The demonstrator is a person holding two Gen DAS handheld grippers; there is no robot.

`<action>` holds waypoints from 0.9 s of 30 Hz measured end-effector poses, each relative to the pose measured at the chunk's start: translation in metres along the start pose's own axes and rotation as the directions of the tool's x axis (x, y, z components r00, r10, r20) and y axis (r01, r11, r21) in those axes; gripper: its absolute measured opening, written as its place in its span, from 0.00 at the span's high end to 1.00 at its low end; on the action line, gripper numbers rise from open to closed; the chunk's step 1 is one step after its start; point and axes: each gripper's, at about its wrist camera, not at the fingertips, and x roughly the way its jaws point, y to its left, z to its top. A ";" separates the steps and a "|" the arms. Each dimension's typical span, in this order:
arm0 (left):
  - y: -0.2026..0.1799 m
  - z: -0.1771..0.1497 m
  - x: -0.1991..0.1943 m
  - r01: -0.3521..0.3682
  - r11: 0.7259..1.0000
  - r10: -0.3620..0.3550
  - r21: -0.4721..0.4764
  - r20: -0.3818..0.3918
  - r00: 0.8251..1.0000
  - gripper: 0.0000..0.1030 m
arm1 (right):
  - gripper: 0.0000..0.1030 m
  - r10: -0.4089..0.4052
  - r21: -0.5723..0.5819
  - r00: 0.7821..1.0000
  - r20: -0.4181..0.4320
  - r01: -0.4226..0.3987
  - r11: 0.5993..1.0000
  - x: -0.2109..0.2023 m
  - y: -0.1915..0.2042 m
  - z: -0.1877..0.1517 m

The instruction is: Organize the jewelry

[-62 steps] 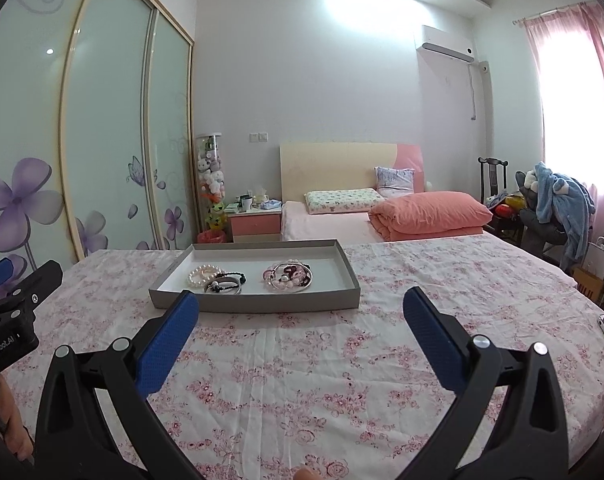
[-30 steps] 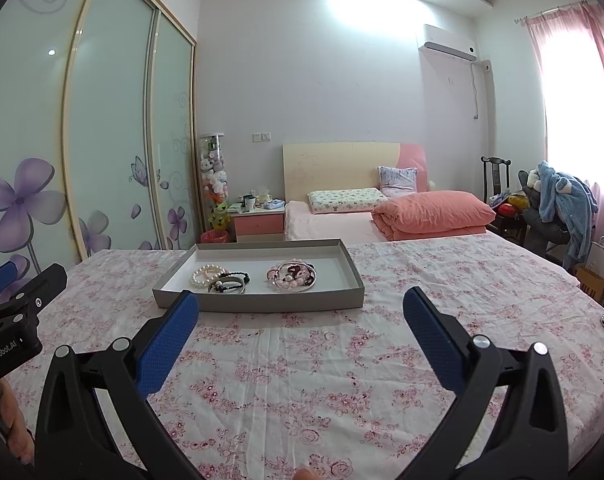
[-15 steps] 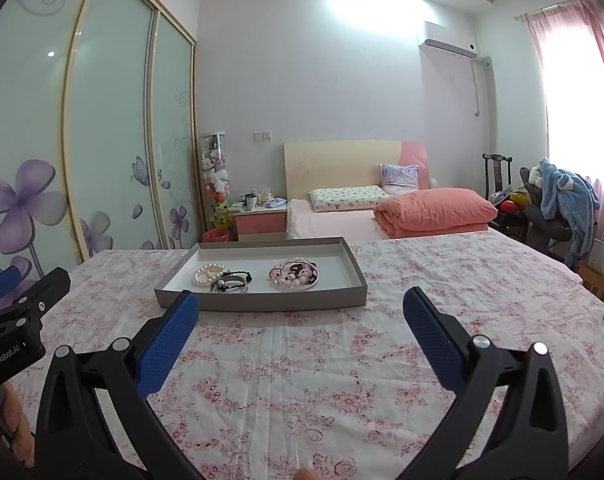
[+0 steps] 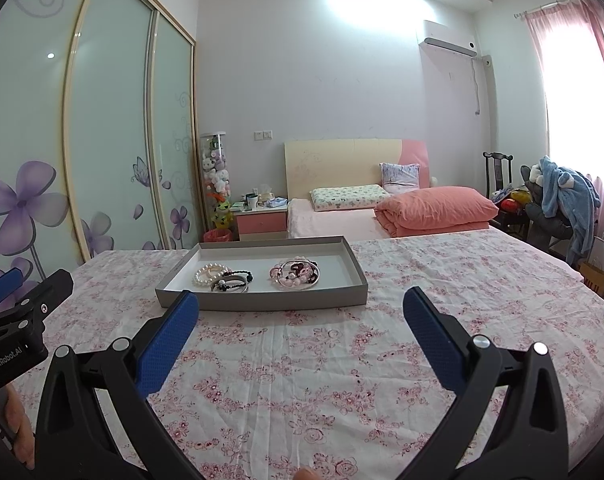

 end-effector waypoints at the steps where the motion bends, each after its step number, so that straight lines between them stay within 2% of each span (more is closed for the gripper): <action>1: 0.000 0.000 0.000 0.001 1.000 -0.001 -0.001 -0.001 1.000 0.04 | 0.02 0.000 0.000 1.000 0.000 0.000 1.000 0.000 0.000 0.000; 27: -0.002 -0.003 0.000 0.011 1.000 -0.011 0.000 -0.009 1.000 0.04 | 0.02 0.001 0.004 1.000 -0.003 -0.001 1.000 0.000 0.001 0.000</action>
